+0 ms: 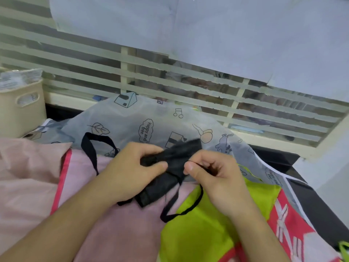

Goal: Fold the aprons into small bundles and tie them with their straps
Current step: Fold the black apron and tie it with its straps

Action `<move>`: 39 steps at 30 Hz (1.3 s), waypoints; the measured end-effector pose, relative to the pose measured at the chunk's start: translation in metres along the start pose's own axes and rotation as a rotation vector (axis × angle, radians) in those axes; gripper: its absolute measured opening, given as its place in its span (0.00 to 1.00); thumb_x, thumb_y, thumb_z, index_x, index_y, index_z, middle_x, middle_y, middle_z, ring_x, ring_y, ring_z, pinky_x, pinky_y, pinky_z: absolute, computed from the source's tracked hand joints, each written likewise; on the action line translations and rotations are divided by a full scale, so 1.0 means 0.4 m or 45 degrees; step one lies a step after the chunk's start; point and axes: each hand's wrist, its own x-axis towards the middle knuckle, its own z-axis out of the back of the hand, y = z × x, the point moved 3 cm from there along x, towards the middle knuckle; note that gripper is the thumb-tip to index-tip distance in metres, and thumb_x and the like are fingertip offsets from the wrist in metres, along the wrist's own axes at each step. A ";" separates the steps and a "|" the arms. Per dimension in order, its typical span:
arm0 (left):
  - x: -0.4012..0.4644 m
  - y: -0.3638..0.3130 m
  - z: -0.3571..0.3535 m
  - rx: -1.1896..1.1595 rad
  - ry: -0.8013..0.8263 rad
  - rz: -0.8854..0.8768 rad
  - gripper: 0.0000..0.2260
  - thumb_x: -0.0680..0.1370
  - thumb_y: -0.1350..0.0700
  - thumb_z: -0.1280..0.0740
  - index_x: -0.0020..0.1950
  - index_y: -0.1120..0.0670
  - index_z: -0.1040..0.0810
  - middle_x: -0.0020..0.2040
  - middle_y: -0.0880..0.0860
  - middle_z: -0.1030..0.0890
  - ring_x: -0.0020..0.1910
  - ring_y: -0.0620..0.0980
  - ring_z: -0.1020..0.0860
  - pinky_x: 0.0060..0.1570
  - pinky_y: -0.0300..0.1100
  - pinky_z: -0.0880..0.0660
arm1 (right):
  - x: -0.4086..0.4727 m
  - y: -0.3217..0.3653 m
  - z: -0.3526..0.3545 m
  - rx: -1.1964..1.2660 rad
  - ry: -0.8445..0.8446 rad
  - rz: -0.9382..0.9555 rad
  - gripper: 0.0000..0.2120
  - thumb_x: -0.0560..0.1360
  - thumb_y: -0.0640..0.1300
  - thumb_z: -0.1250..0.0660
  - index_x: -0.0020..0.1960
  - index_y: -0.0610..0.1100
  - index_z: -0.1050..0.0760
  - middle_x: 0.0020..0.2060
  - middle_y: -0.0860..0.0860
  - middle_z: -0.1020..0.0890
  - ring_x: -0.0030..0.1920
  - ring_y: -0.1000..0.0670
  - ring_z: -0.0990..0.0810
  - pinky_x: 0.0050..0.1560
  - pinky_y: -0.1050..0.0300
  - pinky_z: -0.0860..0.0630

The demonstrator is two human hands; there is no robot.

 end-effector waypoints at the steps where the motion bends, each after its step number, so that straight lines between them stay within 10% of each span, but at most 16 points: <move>1: -0.005 -0.008 -0.010 0.018 0.180 -0.032 0.06 0.80 0.54 0.27 0.52 0.44 0.13 0.44 0.46 0.13 0.46 0.46 0.15 0.51 0.49 0.19 | 0.000 0.008 0.009 -0.013 -0.040 0.014 0.08 0.76 0.40 0.27 0.37 0.43 0.19 0.30 0.47 0.20 0.34 0.55 0.25 0.37 0.59 0.29; 8: -0.068 -0.051 -0.052 -0.258 1.033 -0.124 0.08 0.79 0.62 0.26 0.52 0.49 0.13 0.45 0.48 0.14 0.44 0.44 0.19 0.47 0.39 0.25 | 0.003 0.005 0.066 0.005 0.062 -0.063 0.07 0.74 0.43 0.26 0.37 0.45 0.16 0.30 0.36 0.22 0.32 0.38 0.28 0.35 0.45 0.32; 12: -0.052 -0.051 -0.041 -0.437 0.902 -0.139 0.06 0.79 0.63 0.27 0.54 0.57 0.13 0.47 0.57 0.13 0.46 0.49 0.18 0.48 0.40 0.24 | 0.012 -0.044 0.045 0.176 0.196 -0.269 0.12 0.77 0.44 0.33 0.41 0.37 0.19 0.24 0.50 0.28 0.27 0.52 0.35 0.29 0.63 0.38; 25: -0.014 -0.005 -0.010 -0.972 0.275 0.219 0.13 0.72 0.58 0.26 0.55 0.60 0.14 0.51 0.61 0.14 0.42 0.52 0.15 0.40 0.38 0.19 | 0.006 -0.078 0.059 0.654 -0.240 -0.566 0.15 0.70 0.24 0.45 0.49 0.29 0.22 0.34 0.37 0.20 0.33 0.39 0.22 0.30 0.51 0.24; 29: -0.015 -0.007 -0.005 -1.068 0.250 0.172 0.13 0.72 0.59 0.27 0.55 0.61 0.15 0.54 0.64 0.15 0.46 0.55 0.16 0.43 0.39 0.18 | -0.009 -0.043 -0.010 0.649 0.109 -0.348 0.27 0.71 0.19 0.38 0.67 0.35 0.24 0.61 0.41 0.15 0.65 0.41 0.18 0.68 0.39 0.23; 32: -0.019 -0.015 -0.011 -1.094 0.322 0.153 0.13 0.73 0.60 0.28 0.55 0.62 0.14 0.53 0.61 0.14 0.46 0.54 0.15 0.43 0.39 0.19 | -0.019 -0.034 -0.047 0.536 0.262 -0.228 0.31 0.75 0.28 0.30 0.76 0.42 0.30 0.71 0.49 0.21 0.73 0.49 0.25 0.75 0.47 0.29; 36: -0.026 -0.021 -0.017 -1.043 0.298 0.141 0.12 0.73 0.61 0.27 0.55 0.64 0.15 0.52 0.61 0.14 0.45 0.54 0.15 0.43 0.39 0.19 | -0.008 -0.004 -0.049 0.123 0.184 -0.246 0.18 0.82 0.37 0.36 0.49 0.60 0.17 0.49 0.62 0.14 0.53 0.62 0.17 0.57 0.59 0.22; 39: -0.016 -0.019 -0.004 -0.921 0.036 0.136 0.08 0.76 0.62 0.25 0.54 0.61 0.14 0.49 0.62 0.13 0.45 0.55 0.15 0.41 0.38 0.20 | -0.015 -0.011 -0.053 0.245 0.162 -0.364 0.23 0.82 0.30 0.42 0.32 0.45 0.26 0.23 0.52 0.27 0.23 0.53 0.32 0.23 0.48 0.34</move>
